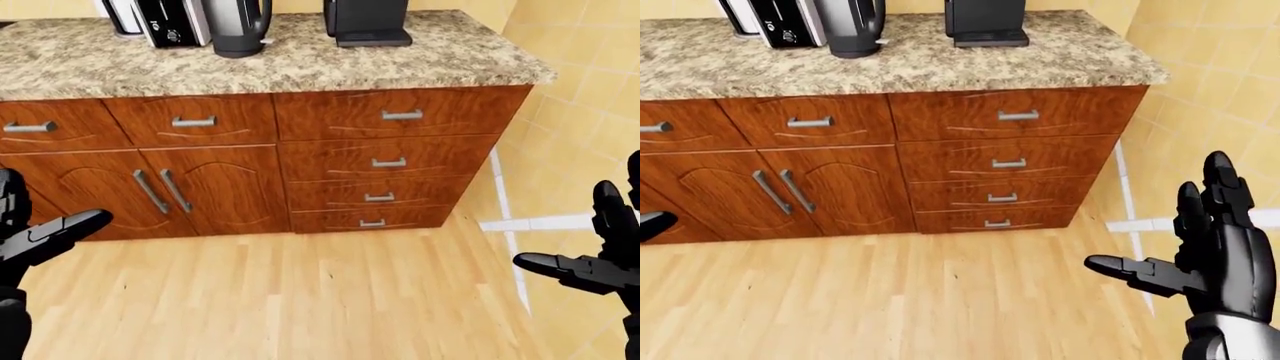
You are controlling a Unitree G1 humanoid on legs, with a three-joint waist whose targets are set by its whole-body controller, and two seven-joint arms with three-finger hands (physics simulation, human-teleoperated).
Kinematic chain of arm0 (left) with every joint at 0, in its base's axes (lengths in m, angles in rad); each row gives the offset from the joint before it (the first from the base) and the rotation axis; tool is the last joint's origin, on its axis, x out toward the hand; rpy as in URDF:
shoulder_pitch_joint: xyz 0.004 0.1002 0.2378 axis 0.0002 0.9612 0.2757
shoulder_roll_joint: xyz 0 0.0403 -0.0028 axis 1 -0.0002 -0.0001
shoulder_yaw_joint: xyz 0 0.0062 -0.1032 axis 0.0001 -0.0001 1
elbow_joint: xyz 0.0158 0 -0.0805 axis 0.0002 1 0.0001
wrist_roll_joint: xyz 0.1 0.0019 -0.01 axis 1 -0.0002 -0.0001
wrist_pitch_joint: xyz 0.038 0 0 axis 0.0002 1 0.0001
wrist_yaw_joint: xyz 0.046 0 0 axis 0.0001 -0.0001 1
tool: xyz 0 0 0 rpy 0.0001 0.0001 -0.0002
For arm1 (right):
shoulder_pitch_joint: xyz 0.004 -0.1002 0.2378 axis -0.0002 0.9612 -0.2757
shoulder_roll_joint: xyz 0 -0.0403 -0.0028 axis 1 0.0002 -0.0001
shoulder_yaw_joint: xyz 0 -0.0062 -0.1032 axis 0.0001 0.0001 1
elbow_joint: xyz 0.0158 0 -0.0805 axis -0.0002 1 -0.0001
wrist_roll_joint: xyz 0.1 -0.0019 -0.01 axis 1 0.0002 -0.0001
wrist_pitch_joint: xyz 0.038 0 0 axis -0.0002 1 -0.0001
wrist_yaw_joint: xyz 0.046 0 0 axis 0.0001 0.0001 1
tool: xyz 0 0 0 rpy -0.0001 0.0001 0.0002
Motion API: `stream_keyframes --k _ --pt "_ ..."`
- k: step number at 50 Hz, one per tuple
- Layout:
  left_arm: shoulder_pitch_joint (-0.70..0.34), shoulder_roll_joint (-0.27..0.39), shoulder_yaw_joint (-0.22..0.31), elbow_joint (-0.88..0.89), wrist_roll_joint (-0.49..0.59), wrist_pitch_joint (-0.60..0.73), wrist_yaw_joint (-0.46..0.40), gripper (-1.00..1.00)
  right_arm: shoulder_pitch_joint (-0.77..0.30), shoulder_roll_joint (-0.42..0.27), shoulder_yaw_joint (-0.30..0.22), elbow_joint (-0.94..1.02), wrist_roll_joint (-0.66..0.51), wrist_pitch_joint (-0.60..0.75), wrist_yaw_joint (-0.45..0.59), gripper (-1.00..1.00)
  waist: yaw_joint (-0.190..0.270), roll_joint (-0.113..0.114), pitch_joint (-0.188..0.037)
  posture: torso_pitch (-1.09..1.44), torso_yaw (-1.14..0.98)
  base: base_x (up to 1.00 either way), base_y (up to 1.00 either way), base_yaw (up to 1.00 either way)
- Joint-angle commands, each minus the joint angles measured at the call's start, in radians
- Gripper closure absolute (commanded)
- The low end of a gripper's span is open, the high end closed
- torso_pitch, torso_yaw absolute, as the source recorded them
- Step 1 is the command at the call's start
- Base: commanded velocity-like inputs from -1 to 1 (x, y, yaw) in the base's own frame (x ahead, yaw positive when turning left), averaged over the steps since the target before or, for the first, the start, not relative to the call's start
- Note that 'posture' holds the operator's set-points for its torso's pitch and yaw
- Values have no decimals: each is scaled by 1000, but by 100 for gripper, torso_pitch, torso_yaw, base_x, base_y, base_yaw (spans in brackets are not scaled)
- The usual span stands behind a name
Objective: Close the lid of the electric kettle.
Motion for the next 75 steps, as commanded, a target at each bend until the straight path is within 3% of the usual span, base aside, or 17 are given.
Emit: stream_keyframes --k 1,11,17,19,20,32,33,36,40,42,44,45,59,63,67,73,75 --pt "-14 19 10 -26 4 -38 -4 -100 -7 -11 -7 -35 -16 -37 4 -100 0 2 -14 0 0 0 0 0" --pt "-14 3 -17 -2 33 -72 -17 -100 2 10 29 -15 -94 -66 19 -100 -5 -44 -24 0 0 0 44 0" --pt "-15 3 -17 -3 32 -70 -17 -100 1 14 27 0 -99 -81 24 -100 -14 34 -9 0 0 0 60 0" --pt "-16 3 -19 0 33 -72 -18 -100 2 16 32 5 -102 -88 23 -100 -11 119 -34 0 0 0 60 0" --pt "-16 3 -21 1 36 -74 -18 -100 0 14 32 -7 -101 -72 21 -100 -2 75 -22 0 0 0 60 0" --pt "-13 1 -20 -2 36 -75 -17 -100 6 20 33 21 -102 -105 20 -100 -7 -75 -12 0 0 0 60 0" --pt "-14 1 -21 1 37 -76 -17 -100 6 21 28 23 -96 -106 20 -100 -21 -34 -1 0 0 0 59 0" --pt "-13 -1 -21 -2 36 -75 -17 -100 9 22 30 17 -96 -104 18 -100 -14 -60 -23 0 0 0 59 0" --pt "-12 -1 -17 -6 33 -71 -16 -100 8 20 26 16 -93 -102 19 -100 -18 -18 -3 0 0 0 59 0" --pt "-12 0 -16 -9 32 -68 -15 -100 7 20 27 13 -92 -97 17 -100 -19 26 -5 0 0 0 59 0" --pt "-12 1 -15 -6 33 -70 -16 -100 8 21 31 18 -95 -103 16 -100 -8 129 -33 0 0 0 55 0" --pt "-12 0 -14 -4 33 -72 -17 -100 7 20 28 12 -91 -96 16 -100 -7 68 -11 0 0 0 54 0" --pt "-14 1 -19 -2 35 -73 -13 -100 8 22 36 13 -100 -101 16 -100 -7 -60 -9 0 0 0 53 0" --pt "-14 0 -22 2 37 -77 -14 -100 6 23 36 12 -97 -98 14 -100 -12 -60 -18 0 0 0 43 0" --pt "-13 1 -17 -12 31 -64 -10 -100 4 28 25 19 -79 -108 4 -100 -26 53 -10 0 0 0 0 0" --pt "-12 1 -13 -14 30 -62 -11 -100 3 21 34 30 -79 -113 -12 -100 -2 -40 2 0 0 0 0 0" --pt "-12 0 -16 -10 33 -67 -12 -100 3 19 37 22 -79 -102 -13 -100 0 -25 5 0 0 0 0 0"
